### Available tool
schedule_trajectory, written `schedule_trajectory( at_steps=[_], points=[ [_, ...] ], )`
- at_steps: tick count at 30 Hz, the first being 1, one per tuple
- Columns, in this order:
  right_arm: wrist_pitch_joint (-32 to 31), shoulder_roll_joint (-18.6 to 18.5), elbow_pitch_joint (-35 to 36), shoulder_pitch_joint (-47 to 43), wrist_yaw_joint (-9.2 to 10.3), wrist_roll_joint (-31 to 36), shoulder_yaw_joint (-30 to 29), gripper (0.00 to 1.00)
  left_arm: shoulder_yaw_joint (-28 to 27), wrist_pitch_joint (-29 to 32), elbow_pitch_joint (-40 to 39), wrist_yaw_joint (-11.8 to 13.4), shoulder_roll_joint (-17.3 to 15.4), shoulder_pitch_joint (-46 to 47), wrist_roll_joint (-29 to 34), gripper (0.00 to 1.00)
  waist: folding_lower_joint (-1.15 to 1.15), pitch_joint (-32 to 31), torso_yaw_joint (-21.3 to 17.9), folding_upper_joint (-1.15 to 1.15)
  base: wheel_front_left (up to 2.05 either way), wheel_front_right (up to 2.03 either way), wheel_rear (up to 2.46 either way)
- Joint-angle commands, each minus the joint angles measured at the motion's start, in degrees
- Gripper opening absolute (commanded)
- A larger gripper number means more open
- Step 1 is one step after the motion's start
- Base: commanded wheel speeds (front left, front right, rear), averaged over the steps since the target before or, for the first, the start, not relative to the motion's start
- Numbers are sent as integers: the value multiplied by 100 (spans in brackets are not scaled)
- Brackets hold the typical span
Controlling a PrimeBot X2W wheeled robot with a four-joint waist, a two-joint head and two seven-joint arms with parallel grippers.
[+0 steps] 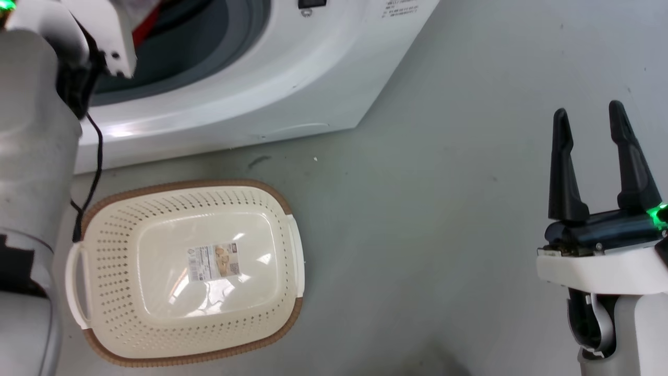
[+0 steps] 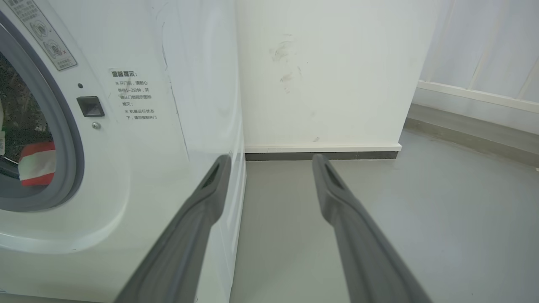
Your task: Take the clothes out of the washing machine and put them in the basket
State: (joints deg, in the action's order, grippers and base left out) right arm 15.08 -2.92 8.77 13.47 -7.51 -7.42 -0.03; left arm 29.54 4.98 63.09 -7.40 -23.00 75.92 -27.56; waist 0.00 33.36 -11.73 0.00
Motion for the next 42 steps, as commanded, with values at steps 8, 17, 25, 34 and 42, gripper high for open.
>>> schedule_trajectory(
  at_steps=[8, 17, 25, 34, 42],
  points=[
    [14, 7, -144, -406, 4, 187, 29, 100, 362, -1155, -302, -2, 16, -1183, -253, 0, 0, -983, 367, 0, 0, 0, 0],
    [14, 7, -274, -911, 4, 381, 63, 100, 532, -1909, -671, 131, 247, -2334, -227, 0, 0, -1845, 669, 0, 0, 0, 0],
    [14, 7, -366, -1359, 4, 467, 116, 100, 550, -2017, -1562, 400, 304, -3552, -224, 0, 0, -2480, 846, 0, 0, 0, 0],
    [14, 7, -407, -1675, 4, 503, 119, 100, 719, -1983, -2666, 686, 219, -5005, -241, 0, 0, -2897, 984, 0, 0, 0, 0],
    [14, 7, -354, -1550, 4, 531, 196, 100, 885, -1817, -2943, 732, 258, -5615, -370, 0, 0, -2704, 934, 0, 0, 0, 0]
  ],
)
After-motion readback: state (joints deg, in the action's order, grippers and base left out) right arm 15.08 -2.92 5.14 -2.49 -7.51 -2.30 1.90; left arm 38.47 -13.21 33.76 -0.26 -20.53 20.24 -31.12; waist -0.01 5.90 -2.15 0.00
